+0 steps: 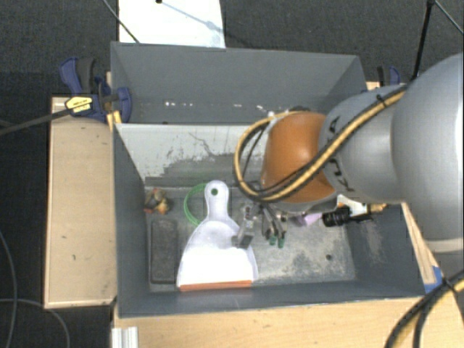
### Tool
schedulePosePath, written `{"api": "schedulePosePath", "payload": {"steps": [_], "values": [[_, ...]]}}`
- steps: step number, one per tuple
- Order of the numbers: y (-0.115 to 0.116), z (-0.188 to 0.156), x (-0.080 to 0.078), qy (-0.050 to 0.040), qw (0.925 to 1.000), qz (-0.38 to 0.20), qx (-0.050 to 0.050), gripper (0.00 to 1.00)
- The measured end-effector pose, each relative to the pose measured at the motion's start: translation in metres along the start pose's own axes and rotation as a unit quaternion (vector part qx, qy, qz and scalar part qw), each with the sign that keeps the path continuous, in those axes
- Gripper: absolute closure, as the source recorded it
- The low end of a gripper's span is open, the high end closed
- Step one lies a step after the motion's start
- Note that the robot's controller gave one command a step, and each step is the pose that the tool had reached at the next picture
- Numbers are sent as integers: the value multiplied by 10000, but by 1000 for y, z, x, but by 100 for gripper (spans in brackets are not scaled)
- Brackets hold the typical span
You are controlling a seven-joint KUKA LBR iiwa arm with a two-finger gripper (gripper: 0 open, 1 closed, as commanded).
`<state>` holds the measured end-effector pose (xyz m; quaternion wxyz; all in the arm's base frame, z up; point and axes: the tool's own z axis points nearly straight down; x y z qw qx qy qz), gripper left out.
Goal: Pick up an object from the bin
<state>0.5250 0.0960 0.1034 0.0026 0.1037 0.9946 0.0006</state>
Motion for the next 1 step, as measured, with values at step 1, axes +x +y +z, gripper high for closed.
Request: {"api": "schedulePosePath", "payload": {"steps": [1], "values": [[5, -154, -1, 8, 10000, -42, 2, 100]]}}
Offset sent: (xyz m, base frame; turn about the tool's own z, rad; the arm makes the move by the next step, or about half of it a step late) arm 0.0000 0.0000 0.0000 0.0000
